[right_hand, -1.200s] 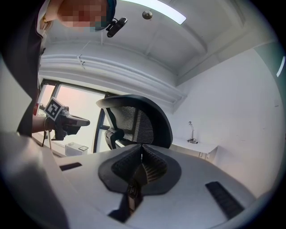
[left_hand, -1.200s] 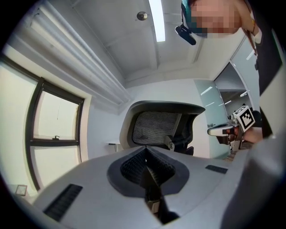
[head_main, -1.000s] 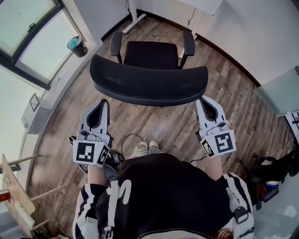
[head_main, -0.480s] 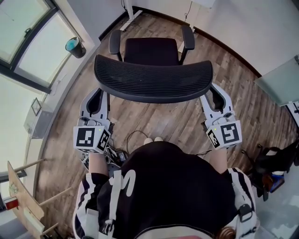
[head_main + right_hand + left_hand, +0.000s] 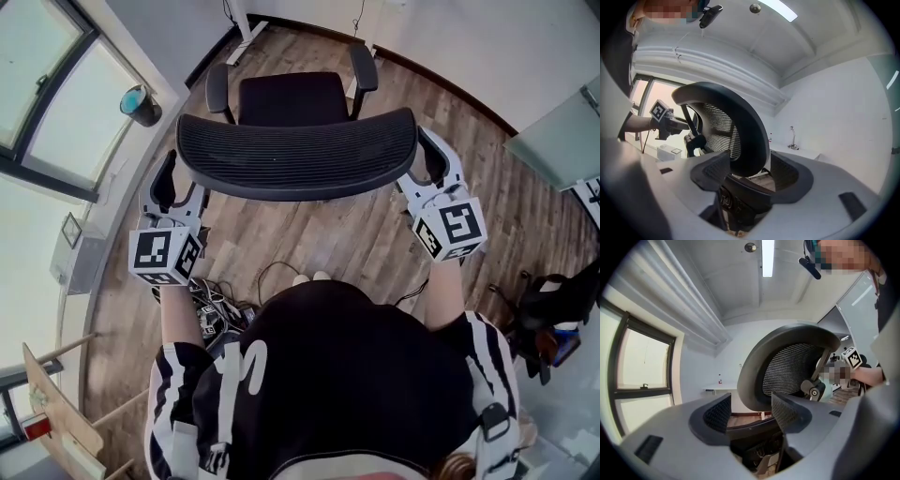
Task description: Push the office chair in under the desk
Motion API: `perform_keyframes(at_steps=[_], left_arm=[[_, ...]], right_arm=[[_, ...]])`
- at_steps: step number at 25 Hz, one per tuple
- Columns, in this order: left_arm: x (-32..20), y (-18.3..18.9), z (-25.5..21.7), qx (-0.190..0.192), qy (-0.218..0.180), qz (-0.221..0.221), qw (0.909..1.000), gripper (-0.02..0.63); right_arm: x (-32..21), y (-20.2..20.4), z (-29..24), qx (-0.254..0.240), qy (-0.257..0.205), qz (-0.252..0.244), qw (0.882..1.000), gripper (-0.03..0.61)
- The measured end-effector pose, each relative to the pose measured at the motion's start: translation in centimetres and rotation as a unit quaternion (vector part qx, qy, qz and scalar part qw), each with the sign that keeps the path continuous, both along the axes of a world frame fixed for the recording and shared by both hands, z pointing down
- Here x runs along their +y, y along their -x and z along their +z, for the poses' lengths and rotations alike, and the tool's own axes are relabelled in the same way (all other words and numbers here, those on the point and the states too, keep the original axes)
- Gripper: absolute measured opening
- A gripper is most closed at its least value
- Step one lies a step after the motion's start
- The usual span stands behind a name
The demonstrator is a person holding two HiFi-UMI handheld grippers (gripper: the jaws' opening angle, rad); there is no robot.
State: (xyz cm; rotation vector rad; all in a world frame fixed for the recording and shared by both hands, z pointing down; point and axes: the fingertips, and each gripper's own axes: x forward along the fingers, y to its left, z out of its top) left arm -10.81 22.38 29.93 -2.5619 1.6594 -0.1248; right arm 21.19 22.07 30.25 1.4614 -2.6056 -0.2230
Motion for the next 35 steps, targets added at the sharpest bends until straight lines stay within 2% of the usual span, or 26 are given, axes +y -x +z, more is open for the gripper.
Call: perform_keyframes(at_steps=[3,7,13,16,21,28,35], left_arm=[[-0.8,-0.5,-0.2,0.009,0.005,0.018,0.9998,0.273],[-2.0,-0.4,-1.3,-0.025,-0.004,0.030,0.9992,0.299],[-3.8,-1.6,-1.3,-0.029,-0.003,0.082,0.9962,0.310],[-4.8,-2.2,-1.1,-0.049,-0.001,0.095,0.9942,0.313],[-5.3,-3.6,-1.0,-0.054,0.010,0.113,0.9921,0.325],[-5.4,-3.9,-0.7,-0.045,0.010,0.082,0.9956,0.330],[-5.6,-6.2,-0.7,-0.032,0.015,0.065,0.9972,0.330]], right_arm=[[-0.6,0.1,-0.6,0.006,-0.008,0.001,1.000,0.259],[-1.9,1.0,-1.4,0.004,-0.015,-0.004,1.000,0.259],[-3.3,1.6,-1.5,0.012,-0.017,-0.011,1.000,0.259],[-3.9,1.9,-1.8,0.019,-0.015,-0.019,1.000,0.259],[-3.7,1.9,-1.8,0.036,-0.023,-0.034,0.998,0.259],[-4.1,1.8,-1.5,0.033,-0.031,-0.022,0.999,0.259],[-5.2,-0.6,-1.5,0.028,-0.026,-0.022,0.999,0.260]])
